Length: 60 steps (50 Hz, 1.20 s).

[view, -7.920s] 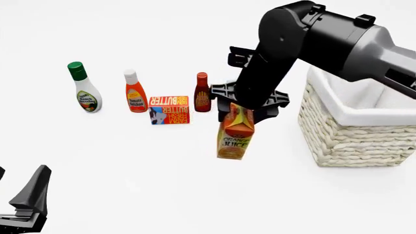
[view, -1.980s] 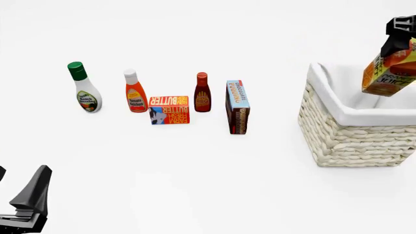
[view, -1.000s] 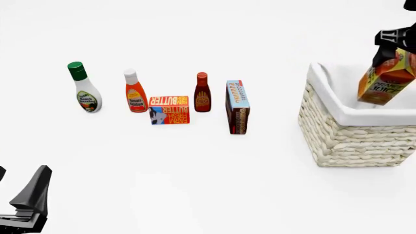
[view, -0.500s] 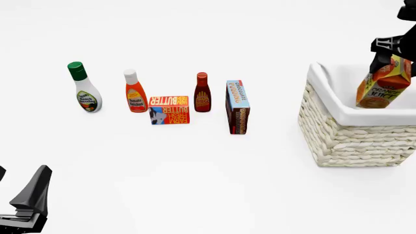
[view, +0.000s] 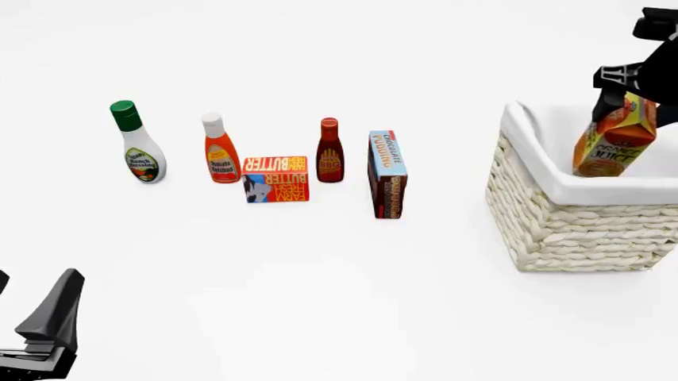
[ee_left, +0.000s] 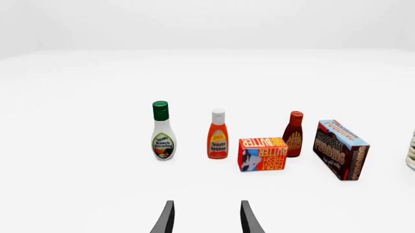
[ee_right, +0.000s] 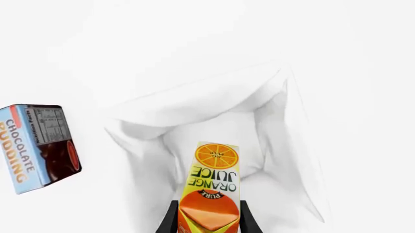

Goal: Pick the orange juice and place it in the basket.

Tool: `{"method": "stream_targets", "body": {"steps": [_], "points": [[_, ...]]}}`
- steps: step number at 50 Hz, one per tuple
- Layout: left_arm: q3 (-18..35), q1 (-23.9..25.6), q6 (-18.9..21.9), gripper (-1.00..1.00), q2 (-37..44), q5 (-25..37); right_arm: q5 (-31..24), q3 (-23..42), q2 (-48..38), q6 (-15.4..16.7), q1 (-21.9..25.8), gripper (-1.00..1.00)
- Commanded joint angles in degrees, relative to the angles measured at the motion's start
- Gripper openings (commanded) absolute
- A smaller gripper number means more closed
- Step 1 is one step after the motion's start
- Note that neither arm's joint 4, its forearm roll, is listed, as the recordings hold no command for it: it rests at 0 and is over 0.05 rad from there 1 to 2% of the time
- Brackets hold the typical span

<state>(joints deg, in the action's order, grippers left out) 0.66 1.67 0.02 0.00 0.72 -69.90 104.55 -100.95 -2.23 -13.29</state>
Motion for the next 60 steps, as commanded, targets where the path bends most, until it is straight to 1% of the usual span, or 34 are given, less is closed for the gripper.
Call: {"method": "stream_targets", "body": {"steps": [1,5,7,11,23,34,38,43,55,56,59,60], "points": [[0.0,-0.3,0.0,1.0,0.0,0.0,0.0,1.2,-1.1,-0.9,-0.4,-1.0],[0.0,-0.3,0.0,1.0,0.0,0.0,0.0,1.3,-1.3,-0.7,-1.0,-1.0],[0.0,-0.3,0.0,1.0,0.0,0.0,0.0,1.7,-1.7,-1.4,-0.5,-1.0],[0.0,-0.3,0.0,1.0,0.0,-0.1,0.0,1.8,-2.2,-1.1,-0.9,-1.0],[-0.3,-0.3,0.0,1.0,0.0,-0.3,0.0,2.4,-4.3,-2.2,0.4,-1.0],[-0.4,-0.3,0.0,1.0,0.0,-0.4,0.0,2.5,-6.0,-2.7,0.5,-1.0],[-0.4,-0.3,0.0,1.0,0.0,-0.4,0.0,2.5,-6.4,-2.4,0.3,-1.0],[-0.4,-0.3,0.0,1.0,0.0,-0.4,0.0,2.4,-6.7,-2.9,0.7,-1.0],[-0.4,-0.3,0.0,1.0,0.0,-0.4,0.0,1.9,-6.8,-1.2,-0.9,-1.0],[-0.4,-0.3,0.0,1.0,0.0,-0.4,0.0,1.6,-6.8,-0.7,-1.4,-1.0],[-0.4,-0.3,0.0,1.0,0.0,-0.4,0.0,1.7,-6.7,-0.7,-1.4,-1.0],[-0.4,-0.3,0.0,1.0,0.0,-0.4,0.0,1.7,-6.7,-0.5,-1.7,1.0]]}}
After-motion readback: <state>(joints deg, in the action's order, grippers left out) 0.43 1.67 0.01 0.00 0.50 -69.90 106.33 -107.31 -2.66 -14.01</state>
